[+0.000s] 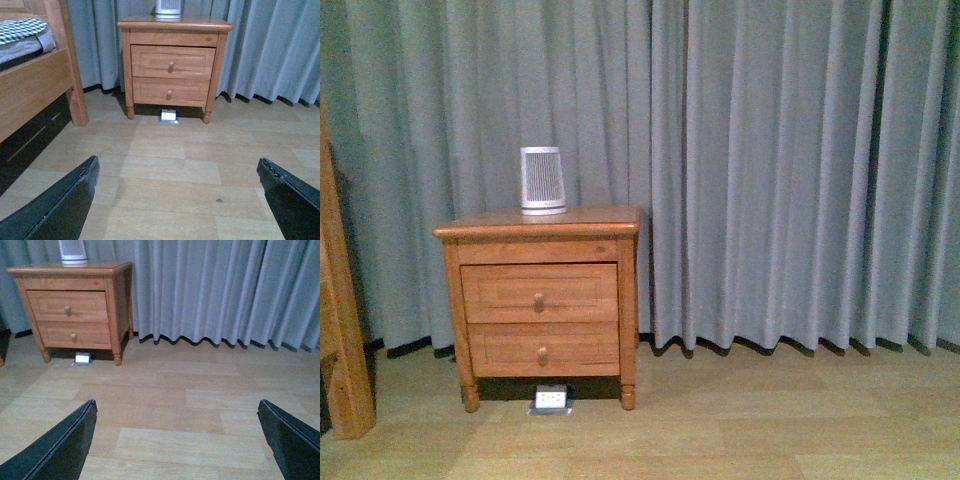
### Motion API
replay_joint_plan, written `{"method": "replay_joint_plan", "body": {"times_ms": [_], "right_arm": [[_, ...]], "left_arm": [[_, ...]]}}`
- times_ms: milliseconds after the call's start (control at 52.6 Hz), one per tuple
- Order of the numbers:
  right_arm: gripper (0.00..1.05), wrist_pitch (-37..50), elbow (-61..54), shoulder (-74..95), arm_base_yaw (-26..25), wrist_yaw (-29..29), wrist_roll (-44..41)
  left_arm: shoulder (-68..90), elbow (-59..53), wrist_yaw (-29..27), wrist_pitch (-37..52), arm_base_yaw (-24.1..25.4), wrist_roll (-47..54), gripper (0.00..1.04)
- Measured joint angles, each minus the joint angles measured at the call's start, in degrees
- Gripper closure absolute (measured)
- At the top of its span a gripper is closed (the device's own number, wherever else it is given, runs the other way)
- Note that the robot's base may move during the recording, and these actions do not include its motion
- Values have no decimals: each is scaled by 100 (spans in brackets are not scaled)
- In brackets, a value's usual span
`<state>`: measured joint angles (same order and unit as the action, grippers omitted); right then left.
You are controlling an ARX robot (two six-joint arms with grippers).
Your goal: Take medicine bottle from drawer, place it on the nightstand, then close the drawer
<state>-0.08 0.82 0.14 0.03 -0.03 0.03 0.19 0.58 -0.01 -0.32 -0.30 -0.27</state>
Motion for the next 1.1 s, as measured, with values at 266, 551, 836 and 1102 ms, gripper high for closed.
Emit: {"method": "replay_joint_plan", "body": {"times_ms": [266, 551, 836, 1102], "right_arm": [[7, 0, 0, 0, 0, 0, 0], [7, 0, 0, 0, 0, 0, 0], [7, 0, 0, 0, 0, 0, 0], [7, 0, 0, 0, 0, 0, 0]], "left_arm": [[0, 0, 0, 0, 0, 0, 7], [0, 0, 0, 0, 0, 0, 7], [0, 0, 0, 0, 0, 0, 7], [0, 0, -2, 0, 0, 0, 7]]}}
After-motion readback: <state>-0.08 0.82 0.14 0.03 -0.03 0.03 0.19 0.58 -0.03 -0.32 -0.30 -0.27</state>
